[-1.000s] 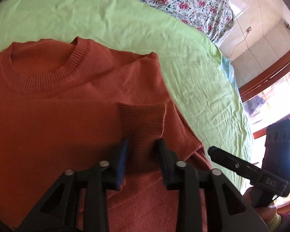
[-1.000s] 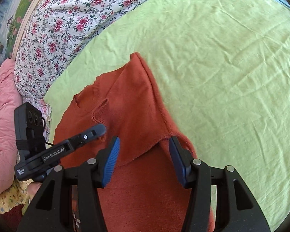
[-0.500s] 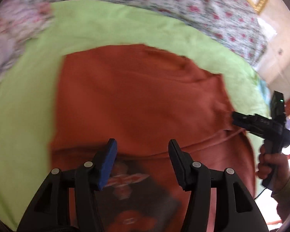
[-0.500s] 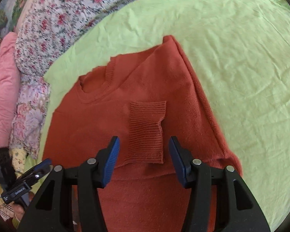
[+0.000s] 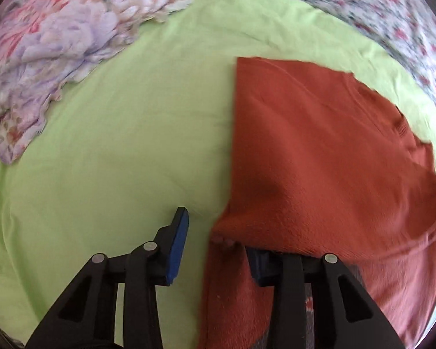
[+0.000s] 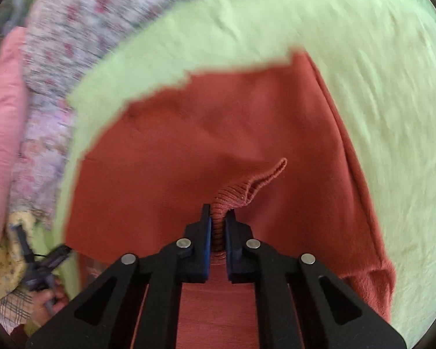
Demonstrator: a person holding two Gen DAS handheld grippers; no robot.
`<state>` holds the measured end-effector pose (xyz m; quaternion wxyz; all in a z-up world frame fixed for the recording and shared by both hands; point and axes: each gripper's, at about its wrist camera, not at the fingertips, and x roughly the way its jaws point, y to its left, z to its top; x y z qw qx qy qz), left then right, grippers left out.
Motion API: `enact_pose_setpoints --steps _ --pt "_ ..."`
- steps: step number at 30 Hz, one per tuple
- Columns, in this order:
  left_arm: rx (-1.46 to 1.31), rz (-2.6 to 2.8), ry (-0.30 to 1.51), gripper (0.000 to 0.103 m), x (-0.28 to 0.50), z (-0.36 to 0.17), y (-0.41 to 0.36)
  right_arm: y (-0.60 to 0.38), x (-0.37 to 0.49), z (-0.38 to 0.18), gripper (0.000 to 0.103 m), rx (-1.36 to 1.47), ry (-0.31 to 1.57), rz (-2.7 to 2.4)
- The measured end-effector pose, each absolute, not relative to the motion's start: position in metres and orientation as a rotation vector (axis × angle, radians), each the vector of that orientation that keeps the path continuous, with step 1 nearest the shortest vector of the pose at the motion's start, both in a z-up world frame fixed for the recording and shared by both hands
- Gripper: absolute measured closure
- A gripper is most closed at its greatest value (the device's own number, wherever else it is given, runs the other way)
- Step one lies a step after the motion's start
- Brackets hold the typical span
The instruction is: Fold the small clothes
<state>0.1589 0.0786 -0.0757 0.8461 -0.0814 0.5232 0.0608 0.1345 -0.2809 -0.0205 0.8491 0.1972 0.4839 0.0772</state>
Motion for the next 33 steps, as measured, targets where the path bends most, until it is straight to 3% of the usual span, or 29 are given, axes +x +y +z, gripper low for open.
enact_pose_setpoints --steps 3,5,11,22,25,33 --pt "-0.175 0.141 1.093 0.066 0.155 -0.076 0.079 -0.282 0.122 0.034 0.095 0.401 0.847 0.227" --pt "-0.179 0.138 1.097 0.066 0.152 -0.078 0.079 -0.287 0.119 0.042 0.095 0.33 0.82 0.189" --pt "-0.234 0.121 1.109 0.066 0.147 -0.077 0.082 -0.323 0.132 -0.041 0.095 0.361 1.04 0.111" --pt "-0.466 0.074 1.115 0.064 0.141 -0.081 0.112 -0.311 0.124 -0.063 0.094 0.289 1.091 0.076" --pt "-0.451 0.046 1.131 0.064 0.138 -0.077 0.113 -0.317 0.117 -0.054 0.081 0.307 1.085 0.036" --pt "-0.383 -0.058 1.152 0.066 0.084 -0.057 0.106 -0.327 0.059 -0.017 0.076 0.33 1.014 0.056"
